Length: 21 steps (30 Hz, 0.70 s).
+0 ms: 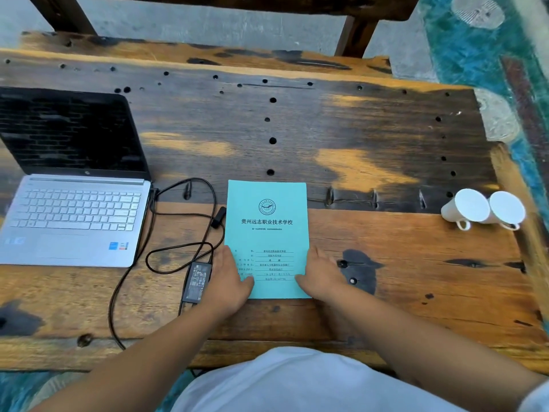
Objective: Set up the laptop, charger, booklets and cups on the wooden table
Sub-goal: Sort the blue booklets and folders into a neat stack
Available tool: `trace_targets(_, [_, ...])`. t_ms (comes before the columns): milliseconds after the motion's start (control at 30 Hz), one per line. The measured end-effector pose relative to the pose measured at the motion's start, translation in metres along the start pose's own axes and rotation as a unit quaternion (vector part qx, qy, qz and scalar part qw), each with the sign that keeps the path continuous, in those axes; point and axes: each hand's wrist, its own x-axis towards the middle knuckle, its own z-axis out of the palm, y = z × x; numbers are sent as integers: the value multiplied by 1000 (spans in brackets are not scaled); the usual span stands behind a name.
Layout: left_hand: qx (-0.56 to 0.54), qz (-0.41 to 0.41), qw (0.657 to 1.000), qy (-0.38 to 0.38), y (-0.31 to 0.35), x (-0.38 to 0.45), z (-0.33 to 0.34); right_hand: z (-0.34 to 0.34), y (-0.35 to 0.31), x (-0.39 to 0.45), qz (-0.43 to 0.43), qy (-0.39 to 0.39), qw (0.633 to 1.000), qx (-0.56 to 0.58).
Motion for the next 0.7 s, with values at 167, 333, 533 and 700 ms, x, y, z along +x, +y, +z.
trace_targets(167, [212,75,974,27,7,-19,-8,-4,6,-24,-81,99,987,-93])
trace_targets(333, [280,97,953,65,19,-43,-31,-11,7,-52,-96,166,974,-121])
trace_targets(533, [315,117,937,95,32,-78,-47,-23,8,-93,-129,202,960,-141])
trace_targets(700, [316,149,930,111,53,-95,-46,-25,21,-120,-119,214,961,-128])
